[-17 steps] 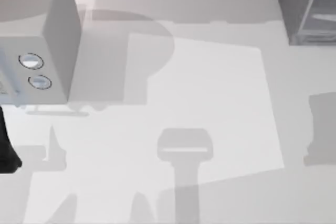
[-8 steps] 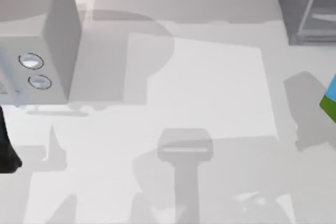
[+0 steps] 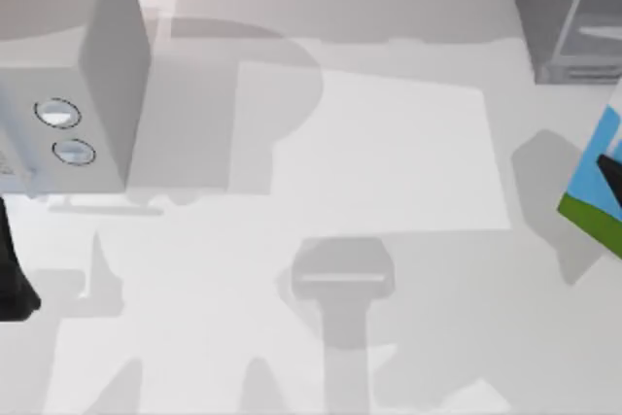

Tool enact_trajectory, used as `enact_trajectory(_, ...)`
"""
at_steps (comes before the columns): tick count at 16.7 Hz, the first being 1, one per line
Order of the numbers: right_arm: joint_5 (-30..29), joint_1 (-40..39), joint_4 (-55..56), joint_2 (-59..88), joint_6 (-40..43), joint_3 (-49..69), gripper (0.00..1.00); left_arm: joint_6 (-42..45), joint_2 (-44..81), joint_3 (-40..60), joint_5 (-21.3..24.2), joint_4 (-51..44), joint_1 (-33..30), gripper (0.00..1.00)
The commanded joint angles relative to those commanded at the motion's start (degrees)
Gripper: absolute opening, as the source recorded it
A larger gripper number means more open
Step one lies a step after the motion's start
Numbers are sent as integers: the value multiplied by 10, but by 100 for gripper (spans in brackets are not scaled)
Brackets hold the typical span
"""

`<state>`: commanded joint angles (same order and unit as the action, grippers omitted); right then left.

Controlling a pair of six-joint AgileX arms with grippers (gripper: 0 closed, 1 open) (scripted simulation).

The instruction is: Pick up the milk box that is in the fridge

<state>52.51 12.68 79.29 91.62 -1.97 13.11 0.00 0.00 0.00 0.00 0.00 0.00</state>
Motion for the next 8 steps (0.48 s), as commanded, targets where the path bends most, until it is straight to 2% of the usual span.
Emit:
enact_trajectory(3,32,7,50,53,0,10,0,0,0,0,0,0,0,100)
enact_trajectory(8,38,9,59,62,0,12,0,0,0,0,0,0,0,100)
